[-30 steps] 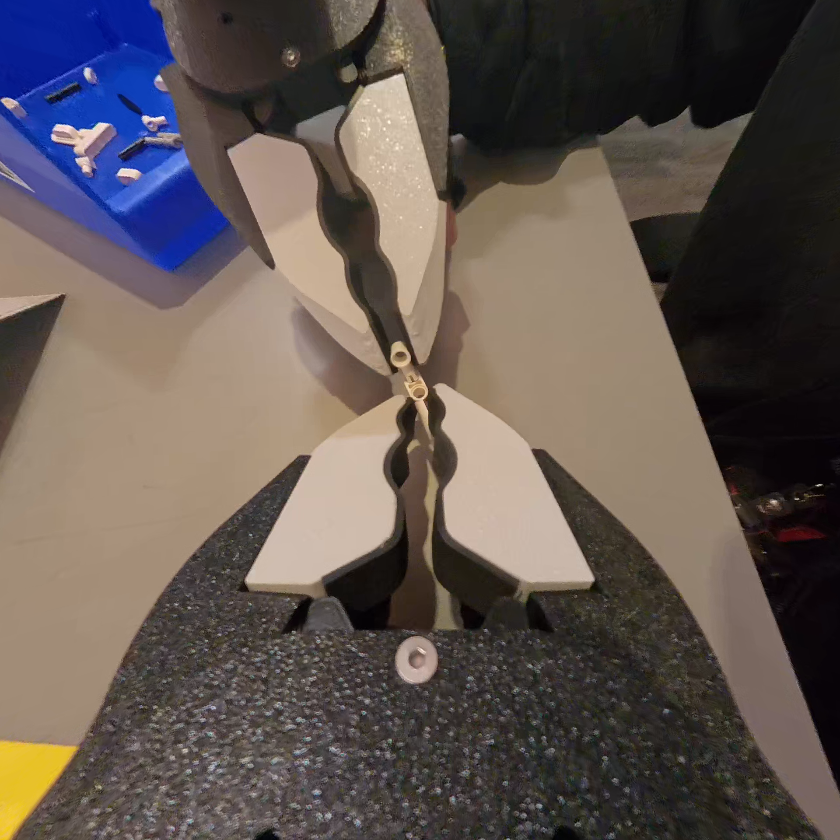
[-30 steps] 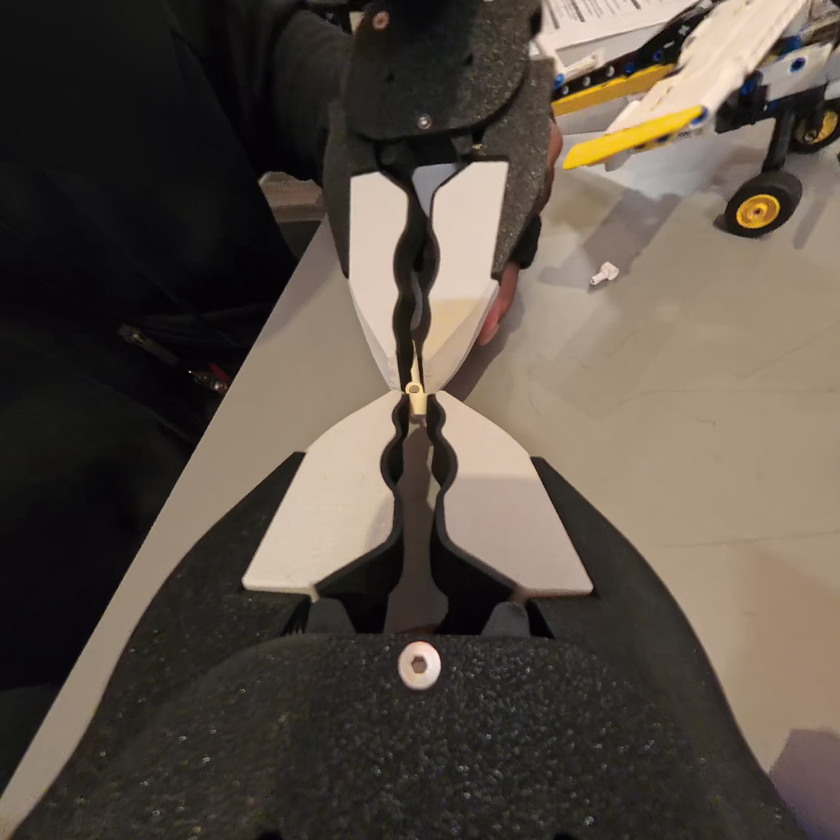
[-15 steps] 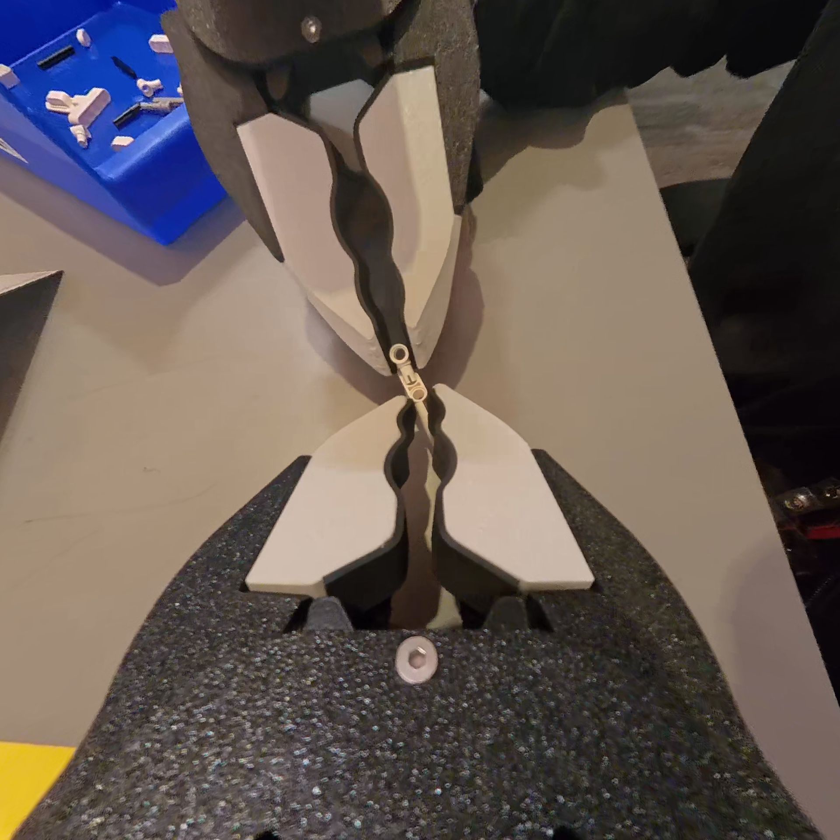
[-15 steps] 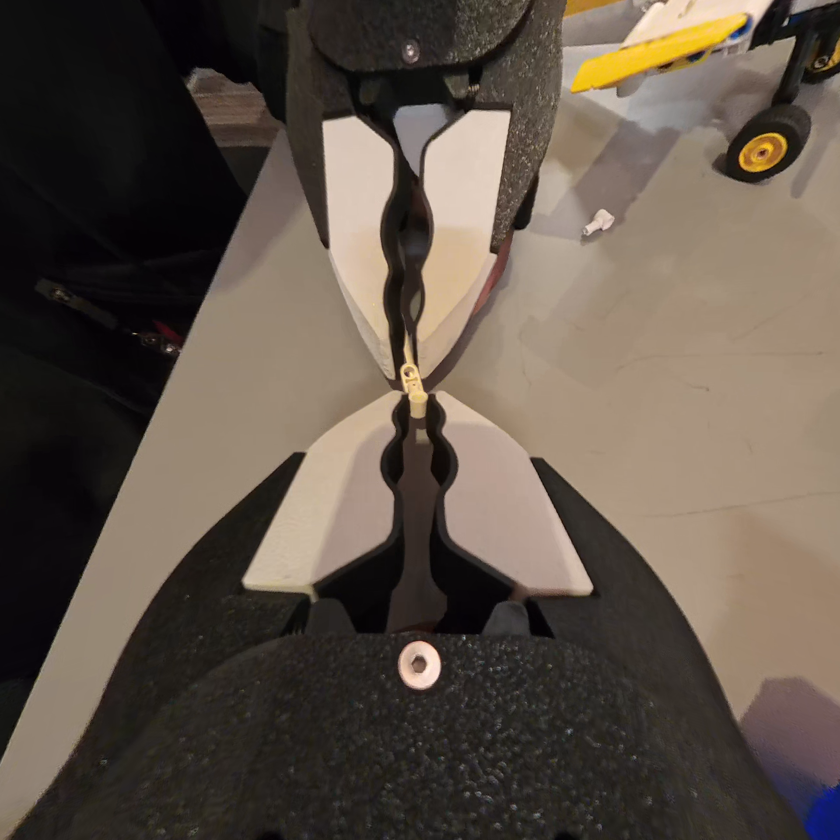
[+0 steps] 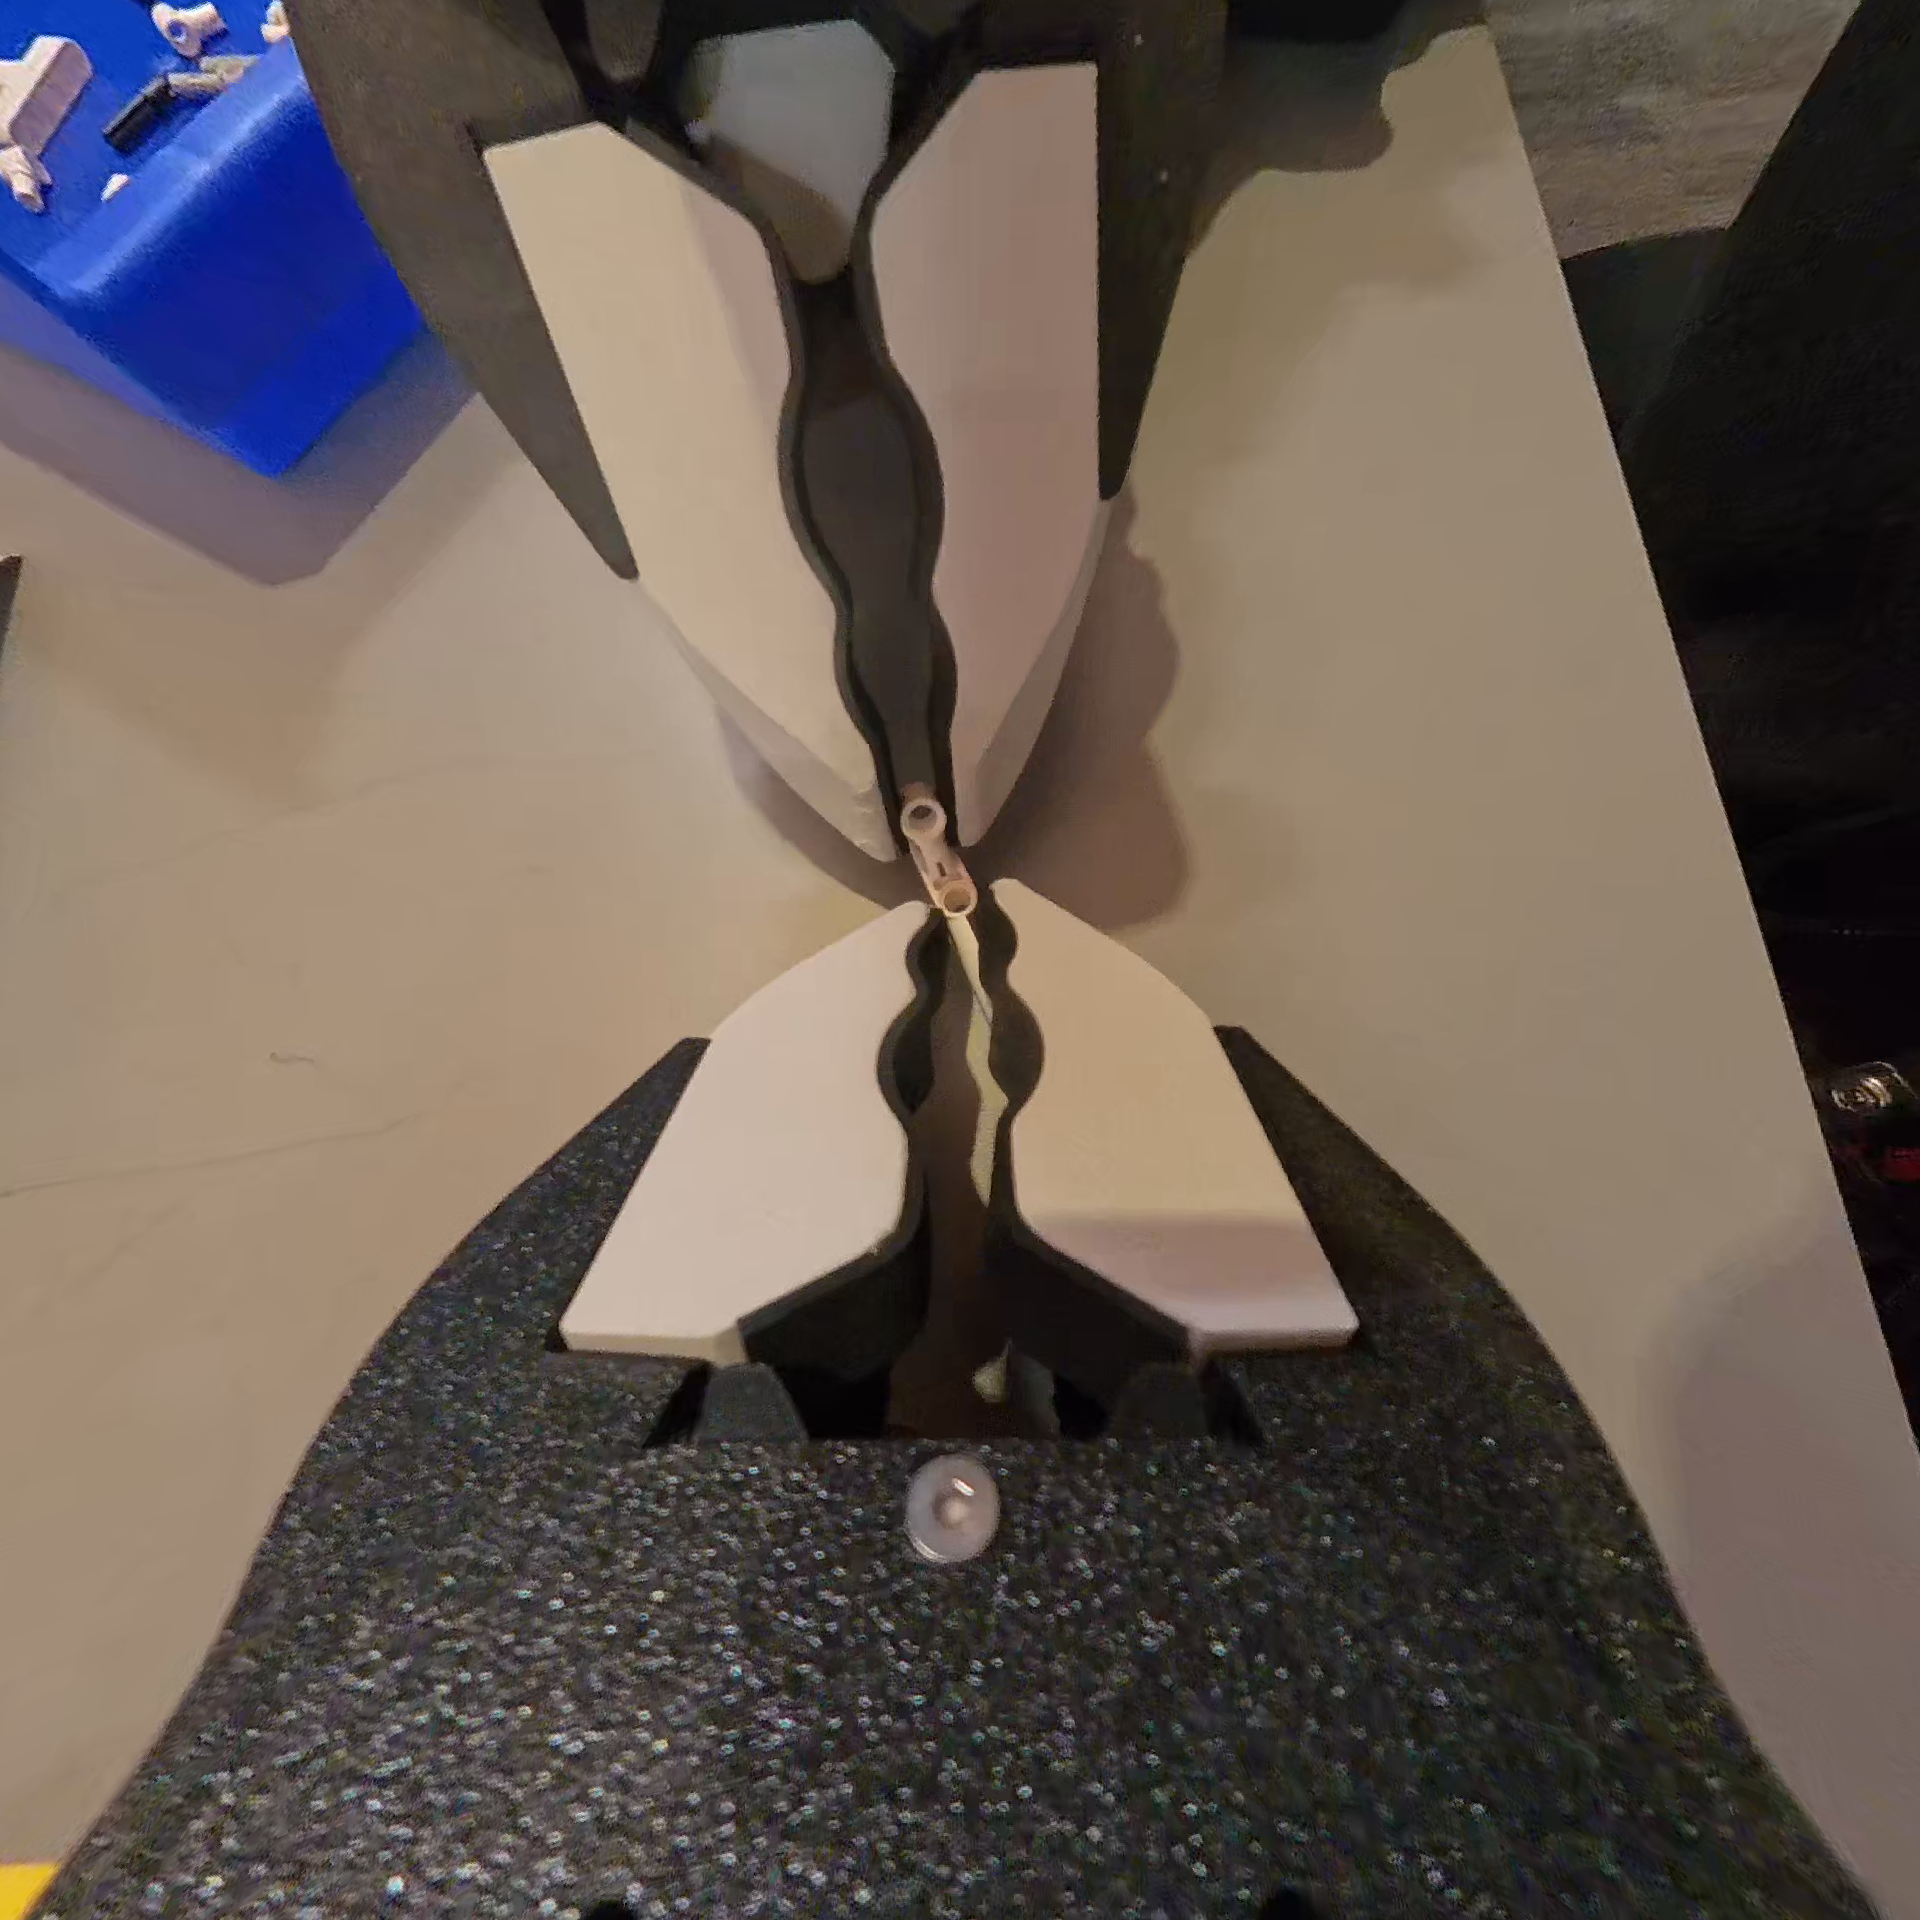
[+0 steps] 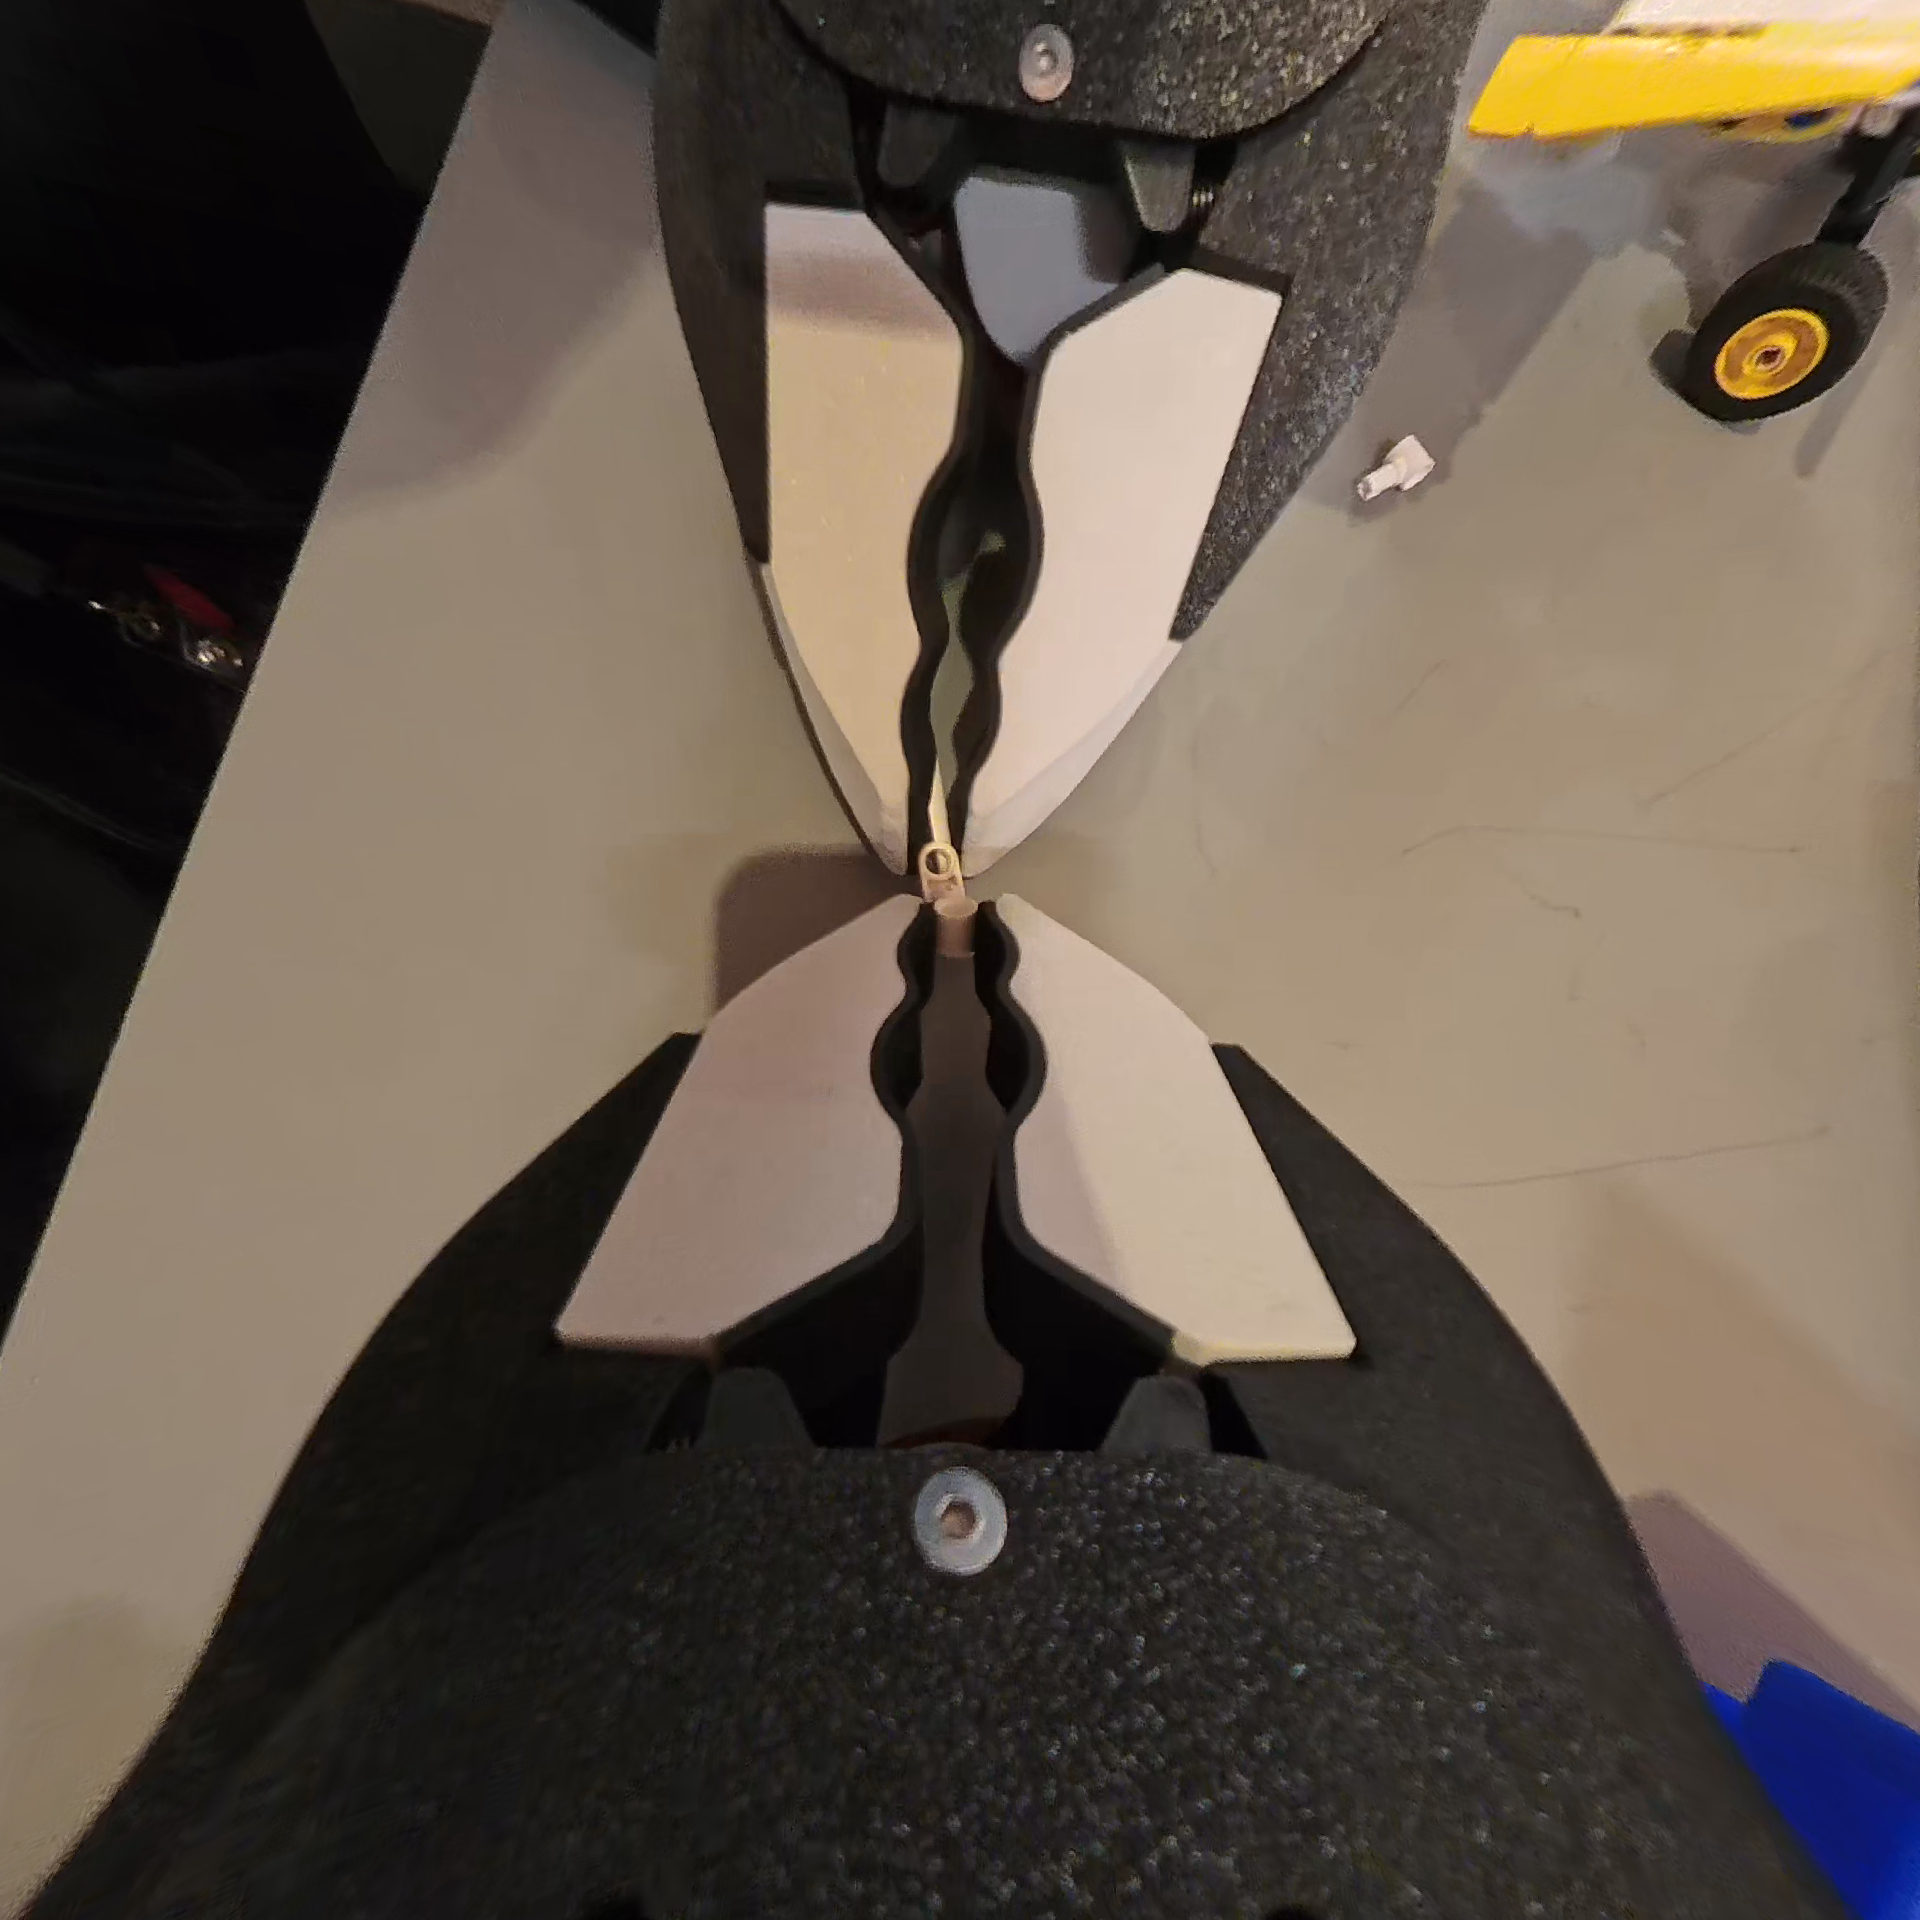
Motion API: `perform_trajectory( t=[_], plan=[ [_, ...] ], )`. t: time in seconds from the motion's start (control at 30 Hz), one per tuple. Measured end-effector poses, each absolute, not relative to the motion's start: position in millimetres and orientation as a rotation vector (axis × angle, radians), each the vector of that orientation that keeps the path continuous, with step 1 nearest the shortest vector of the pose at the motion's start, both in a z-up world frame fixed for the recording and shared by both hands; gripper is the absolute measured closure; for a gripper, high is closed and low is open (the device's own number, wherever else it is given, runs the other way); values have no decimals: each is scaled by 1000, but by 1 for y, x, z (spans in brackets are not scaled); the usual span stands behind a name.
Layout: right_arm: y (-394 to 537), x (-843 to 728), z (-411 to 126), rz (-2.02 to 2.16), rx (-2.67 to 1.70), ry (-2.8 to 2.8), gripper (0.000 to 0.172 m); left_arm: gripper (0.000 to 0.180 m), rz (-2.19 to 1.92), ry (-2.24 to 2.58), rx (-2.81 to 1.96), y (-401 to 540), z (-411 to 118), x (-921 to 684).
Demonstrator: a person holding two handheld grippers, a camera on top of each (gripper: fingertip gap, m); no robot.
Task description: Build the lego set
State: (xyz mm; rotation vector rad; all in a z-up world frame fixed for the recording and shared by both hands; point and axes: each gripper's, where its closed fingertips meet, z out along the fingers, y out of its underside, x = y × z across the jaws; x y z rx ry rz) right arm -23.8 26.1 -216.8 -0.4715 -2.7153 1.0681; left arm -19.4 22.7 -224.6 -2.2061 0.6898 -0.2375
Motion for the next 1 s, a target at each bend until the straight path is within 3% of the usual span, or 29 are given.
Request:
perform_trajectory(
  t=[0.57, 1.0],
  plan=[
    [31, -22, -221, 603, -270, -2748, 165, 174, -204, 725, -2225, 24, -228, -18],
    [30, -23, -217, 606, -304, -2788, 165, 175, -149, 733, -2187, 26, -223, -18]
  ],
)
